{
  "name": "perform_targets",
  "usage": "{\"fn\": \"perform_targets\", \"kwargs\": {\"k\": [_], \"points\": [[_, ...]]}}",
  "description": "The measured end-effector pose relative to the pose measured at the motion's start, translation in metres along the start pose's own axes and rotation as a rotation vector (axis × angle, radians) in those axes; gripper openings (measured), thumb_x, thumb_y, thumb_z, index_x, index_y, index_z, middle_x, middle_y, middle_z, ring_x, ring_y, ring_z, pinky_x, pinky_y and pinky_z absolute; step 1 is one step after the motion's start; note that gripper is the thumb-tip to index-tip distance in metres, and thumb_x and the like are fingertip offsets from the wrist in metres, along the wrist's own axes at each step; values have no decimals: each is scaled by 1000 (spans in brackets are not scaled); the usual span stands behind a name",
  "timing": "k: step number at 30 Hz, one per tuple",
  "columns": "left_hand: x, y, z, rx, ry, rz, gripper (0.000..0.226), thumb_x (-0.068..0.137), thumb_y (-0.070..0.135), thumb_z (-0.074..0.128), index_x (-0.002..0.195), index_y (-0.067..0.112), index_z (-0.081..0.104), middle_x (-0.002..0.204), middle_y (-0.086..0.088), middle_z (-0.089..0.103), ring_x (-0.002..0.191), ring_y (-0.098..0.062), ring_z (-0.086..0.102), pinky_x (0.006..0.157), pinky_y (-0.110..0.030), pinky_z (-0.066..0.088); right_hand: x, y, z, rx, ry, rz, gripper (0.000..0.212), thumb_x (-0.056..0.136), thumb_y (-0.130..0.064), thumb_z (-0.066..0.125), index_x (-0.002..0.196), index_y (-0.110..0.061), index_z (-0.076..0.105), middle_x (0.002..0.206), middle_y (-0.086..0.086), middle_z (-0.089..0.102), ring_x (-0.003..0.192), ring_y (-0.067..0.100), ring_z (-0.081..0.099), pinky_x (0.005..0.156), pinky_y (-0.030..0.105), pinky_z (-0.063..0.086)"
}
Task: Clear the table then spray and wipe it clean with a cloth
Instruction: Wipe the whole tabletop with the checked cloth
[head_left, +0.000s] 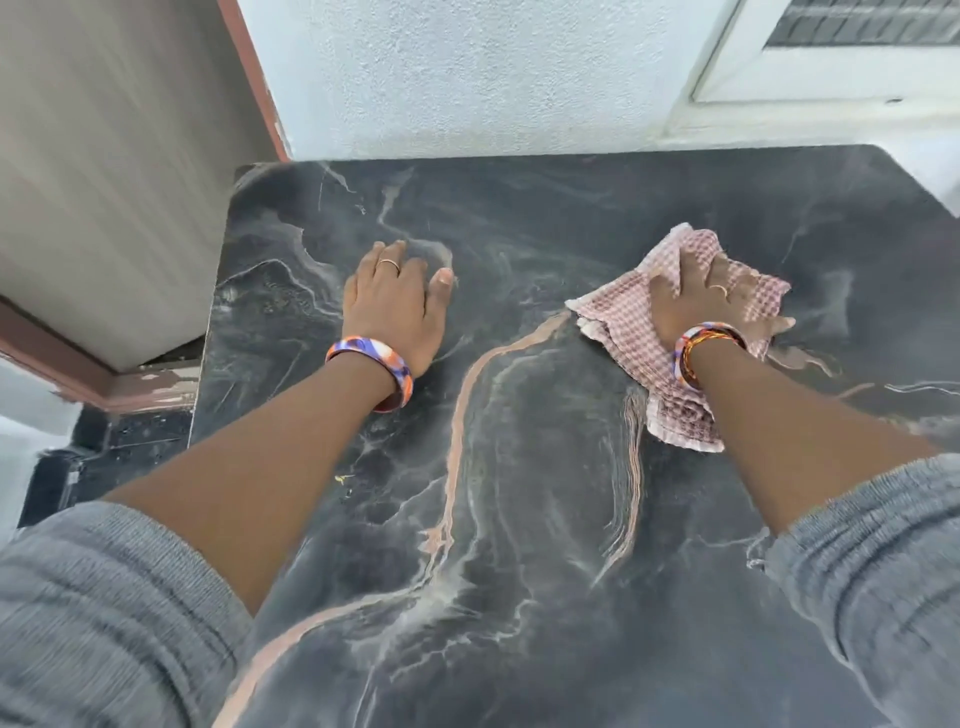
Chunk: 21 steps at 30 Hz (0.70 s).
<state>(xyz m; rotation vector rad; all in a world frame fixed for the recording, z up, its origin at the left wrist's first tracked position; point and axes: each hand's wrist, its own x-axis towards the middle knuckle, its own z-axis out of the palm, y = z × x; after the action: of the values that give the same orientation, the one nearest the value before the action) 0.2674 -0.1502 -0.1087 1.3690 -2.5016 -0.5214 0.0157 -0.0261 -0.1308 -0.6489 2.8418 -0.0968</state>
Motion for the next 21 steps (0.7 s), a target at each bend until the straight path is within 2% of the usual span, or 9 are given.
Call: {"fn": "perform_targets", "kwargs": {"k": [5,11,15,21], "points": [[-33,-10,-14,14,-26,58,47,99,34,25,123,5,54,151,-16,31,144,-29,18,116,-43,16,-73,8,18,-13,7,-29,59,94,-59,15,149,-41,4,161,-3,-3,148,30,-2,110,68,-7],[-86,-32,-26,66,-57,83,48,99,35,25,126,6,52,150,-15,31,143,-29,19,115,-44,17,-162,-20,43,-3,11,-269,60,96,-56,20,151,-36,4,161,4,-1,148,33,-2,118,52,-3],[-121,-43,-29,118,-73,98,48,99,35,26,127,5,51,150,-15,32,143,-31,20,115,-44,17,-222,-40,58,-21,6,-467,59,96,-55,22,150,-37,6,161,5,1,148,33,0,118,51,-1],[-152,-29,-18,122,-92,139,44,98,32,30,124,4,53,146,-16,37,140,-32,25,114,-44,19,-283,-28,69,-3,-35,-644,56,96,-53,27,149,-41,12,161,2,4,148,31,-1,117,52,-4]]}}
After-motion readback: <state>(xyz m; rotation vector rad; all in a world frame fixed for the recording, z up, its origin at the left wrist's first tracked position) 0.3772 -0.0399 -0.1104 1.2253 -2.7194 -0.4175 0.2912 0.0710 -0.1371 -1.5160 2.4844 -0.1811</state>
